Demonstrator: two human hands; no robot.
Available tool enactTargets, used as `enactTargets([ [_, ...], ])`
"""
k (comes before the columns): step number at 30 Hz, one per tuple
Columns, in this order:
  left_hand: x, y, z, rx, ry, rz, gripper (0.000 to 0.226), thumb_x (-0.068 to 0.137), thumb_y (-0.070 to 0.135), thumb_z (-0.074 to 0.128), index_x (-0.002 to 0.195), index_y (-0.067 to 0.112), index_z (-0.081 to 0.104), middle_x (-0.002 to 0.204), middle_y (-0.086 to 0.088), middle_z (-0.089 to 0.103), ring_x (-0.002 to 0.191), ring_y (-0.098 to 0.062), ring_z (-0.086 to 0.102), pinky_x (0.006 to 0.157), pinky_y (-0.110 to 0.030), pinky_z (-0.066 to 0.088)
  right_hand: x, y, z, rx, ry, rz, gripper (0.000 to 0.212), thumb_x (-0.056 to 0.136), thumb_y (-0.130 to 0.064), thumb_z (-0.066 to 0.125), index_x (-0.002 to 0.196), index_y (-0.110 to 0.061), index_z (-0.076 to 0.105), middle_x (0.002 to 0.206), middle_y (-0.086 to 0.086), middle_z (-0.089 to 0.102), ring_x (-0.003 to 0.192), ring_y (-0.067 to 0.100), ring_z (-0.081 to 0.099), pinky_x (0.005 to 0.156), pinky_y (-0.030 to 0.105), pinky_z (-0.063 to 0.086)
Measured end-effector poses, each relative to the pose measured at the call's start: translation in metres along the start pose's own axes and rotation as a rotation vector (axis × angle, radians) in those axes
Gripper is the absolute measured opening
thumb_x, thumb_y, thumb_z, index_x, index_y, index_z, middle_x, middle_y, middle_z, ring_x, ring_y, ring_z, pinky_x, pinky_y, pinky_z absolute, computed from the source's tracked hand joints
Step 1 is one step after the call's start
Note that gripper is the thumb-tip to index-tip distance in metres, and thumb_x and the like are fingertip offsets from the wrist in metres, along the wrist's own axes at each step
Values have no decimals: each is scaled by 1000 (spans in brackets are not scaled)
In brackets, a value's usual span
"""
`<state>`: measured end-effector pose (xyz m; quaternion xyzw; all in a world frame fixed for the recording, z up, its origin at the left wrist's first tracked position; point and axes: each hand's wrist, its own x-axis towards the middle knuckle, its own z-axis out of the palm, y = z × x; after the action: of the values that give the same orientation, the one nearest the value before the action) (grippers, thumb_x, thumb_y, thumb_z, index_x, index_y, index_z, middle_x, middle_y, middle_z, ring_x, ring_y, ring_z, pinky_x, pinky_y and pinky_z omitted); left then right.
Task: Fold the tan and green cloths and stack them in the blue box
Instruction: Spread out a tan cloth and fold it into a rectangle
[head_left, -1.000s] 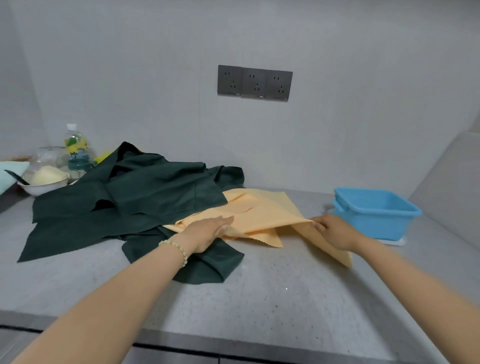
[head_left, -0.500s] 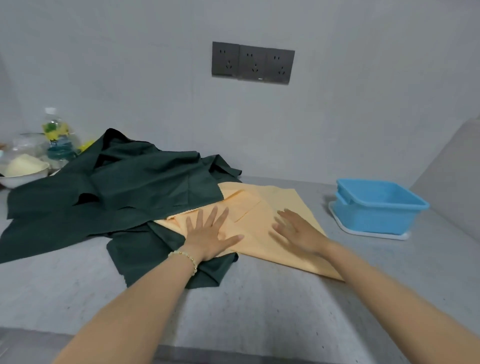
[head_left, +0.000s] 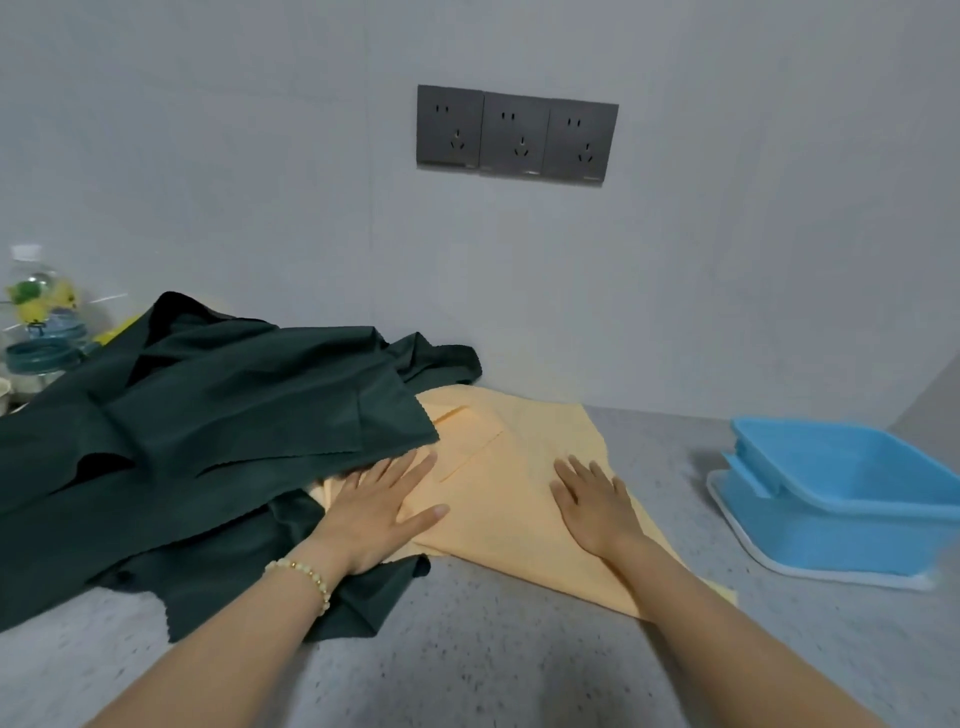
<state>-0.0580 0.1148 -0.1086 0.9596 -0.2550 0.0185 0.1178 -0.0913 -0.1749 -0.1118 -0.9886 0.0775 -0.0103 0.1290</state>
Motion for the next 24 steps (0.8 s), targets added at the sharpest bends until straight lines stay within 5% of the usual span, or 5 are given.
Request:
enactTargets([
  [6, -16, 19, -8, -5, 104, 214, 62, 92, 66, 16, 149, 45, 1, 159, 16, 2, 145, -1, -3, 119, -28, -4, -42, 2, 3, -35, 28, 22, 54, 102, -40, 12, 153, -20, 8, 160, -5, 4, 147, 16, 2, 118, 41, -1],
  [15, -30, 72, 2, -29, -127, -71, 62, 95, 64, 12, 151, 39, -1, 160, 7, -6, 147, -17, -8, 118, -42, -6, -142, 42, -9, -50, 50, 137, 55, 102, -41, 14, 152, -19, 7, 160, -5, 3, 147, 15, 0, 119, 40, -1],
  [24, -48, 94, -5, -98, -104, -49, 68, 94, 66, 11, 153, 32, 5, 160, 5, -4, 147, -16, -7, 117, -39, -7, -212, 84, -24, -28, 42, 115, 54, 102, -43, 19, 152, -24, 12, 159, -8, 7, 147, 10, 3, 118, 34, 2],
])
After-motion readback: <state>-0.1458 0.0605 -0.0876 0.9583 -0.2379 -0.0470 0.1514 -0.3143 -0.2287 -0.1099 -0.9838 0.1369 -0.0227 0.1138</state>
